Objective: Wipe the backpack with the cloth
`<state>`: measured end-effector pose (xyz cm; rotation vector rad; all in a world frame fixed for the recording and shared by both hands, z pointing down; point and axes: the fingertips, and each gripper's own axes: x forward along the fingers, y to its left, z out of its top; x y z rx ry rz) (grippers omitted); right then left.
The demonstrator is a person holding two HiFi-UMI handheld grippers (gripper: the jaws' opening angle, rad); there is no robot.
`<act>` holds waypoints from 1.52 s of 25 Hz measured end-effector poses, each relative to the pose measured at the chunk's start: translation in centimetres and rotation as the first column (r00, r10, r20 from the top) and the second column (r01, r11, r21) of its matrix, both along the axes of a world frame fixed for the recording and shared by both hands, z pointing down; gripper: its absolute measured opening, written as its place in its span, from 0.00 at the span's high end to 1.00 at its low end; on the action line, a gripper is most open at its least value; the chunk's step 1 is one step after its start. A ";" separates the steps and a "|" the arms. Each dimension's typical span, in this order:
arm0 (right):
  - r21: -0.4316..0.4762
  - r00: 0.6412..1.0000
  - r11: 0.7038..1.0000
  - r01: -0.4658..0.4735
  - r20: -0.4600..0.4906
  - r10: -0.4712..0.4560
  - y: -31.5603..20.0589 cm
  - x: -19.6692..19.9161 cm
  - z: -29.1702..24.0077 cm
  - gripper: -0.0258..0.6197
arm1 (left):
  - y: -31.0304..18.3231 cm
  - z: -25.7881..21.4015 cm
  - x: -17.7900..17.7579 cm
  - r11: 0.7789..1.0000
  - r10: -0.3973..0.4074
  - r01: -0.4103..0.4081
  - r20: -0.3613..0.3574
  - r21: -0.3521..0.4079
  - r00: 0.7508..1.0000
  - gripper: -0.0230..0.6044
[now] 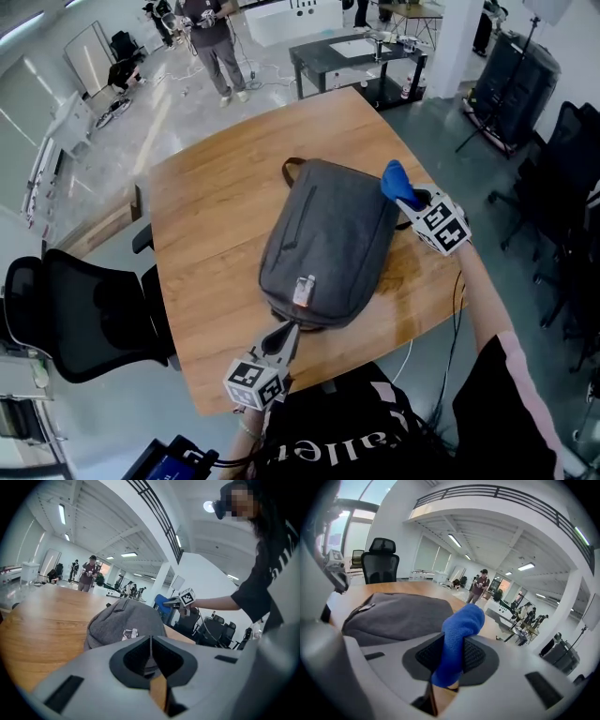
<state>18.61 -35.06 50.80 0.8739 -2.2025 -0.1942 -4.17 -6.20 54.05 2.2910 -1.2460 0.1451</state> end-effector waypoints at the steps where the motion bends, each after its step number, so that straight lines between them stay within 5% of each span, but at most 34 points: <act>1: -0.002 1.000 1.000 -0.005 -0.014 0.005 -1.5 0.2 -0.1 0.83 | -0.1 0.0 0.1 1.000 -0.009 0.009 0.001 -0.001 1.000 0.96; 9: -0.033 0.993 0.999 0.024 -0.114 -0.028 -5.0 -1.6 1.5 0.83 | -0.3 0.0 -0.8 0.997 -0.073 0.073 0.011 -0.004 0.997 0.96; 21: -0.018 0.970 0.972 0.236 -0.055 -0.236 11.2 -8.8 3.2 0.83 | 0.6 0.4 -2.2 0.999 -0.040 0.040 0.005 -0.006 0.999 0.96; 31: -0.144 0.941 0.930 0.338 0.023 -0.339 26.3 -15.2 7.2 0.83 | 1.8 0.6 -2.9 0.999 0.037 -0.037 -0.008 -0.004 0.999 0.96; 38: -0.198 0.943 0.923 0.329 0.016 -0.332 27.5 -15.6 6.9 0.83 | 2.0 0.6 -3.4 0.999 0.030 -0.031 -0.029 -0.013 0.999 0.96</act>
